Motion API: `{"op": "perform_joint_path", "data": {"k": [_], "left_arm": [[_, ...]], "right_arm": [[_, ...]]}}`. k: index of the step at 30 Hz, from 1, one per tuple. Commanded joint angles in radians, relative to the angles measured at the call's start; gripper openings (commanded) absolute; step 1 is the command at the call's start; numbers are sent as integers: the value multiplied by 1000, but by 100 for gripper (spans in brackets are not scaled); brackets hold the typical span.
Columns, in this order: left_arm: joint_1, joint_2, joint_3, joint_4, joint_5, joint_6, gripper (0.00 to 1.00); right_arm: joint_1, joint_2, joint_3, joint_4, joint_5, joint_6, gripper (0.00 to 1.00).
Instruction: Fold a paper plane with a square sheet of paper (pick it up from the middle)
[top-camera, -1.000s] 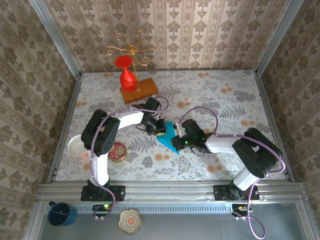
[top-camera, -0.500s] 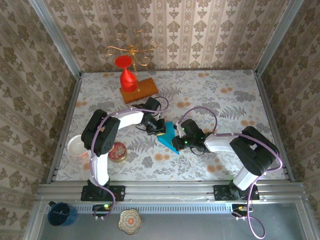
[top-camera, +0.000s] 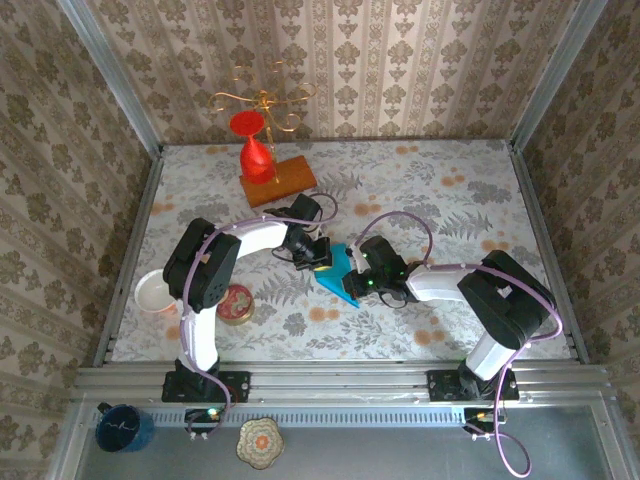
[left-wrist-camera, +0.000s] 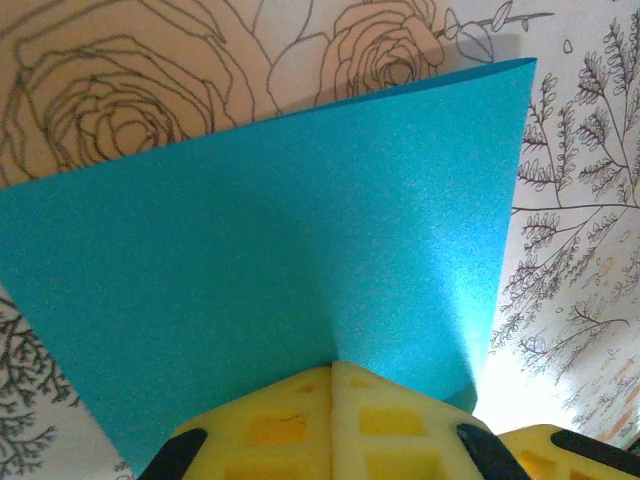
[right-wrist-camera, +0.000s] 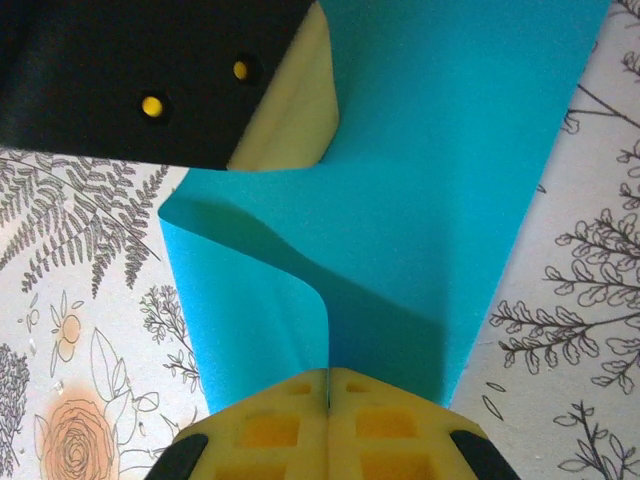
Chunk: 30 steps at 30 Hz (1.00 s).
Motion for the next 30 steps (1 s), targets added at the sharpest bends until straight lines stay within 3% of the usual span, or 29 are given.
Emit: {"op": "perform_joint_path", "data": {"k": [1, 13, 30], "left_arm": [[-14, 28, -1, -50, -20, 25, 8], [11, -53, 1, 27, -39, -3, 20], [-8, 68, 34, -82, -94, 34, 9]], "right_arm": [[-5, 23, 15, -28, 23, 9, 0], [-5, 35, 3, -31, 19, 24, 0], [-12, -29, -10, -17, 14, 38, 0]]}}
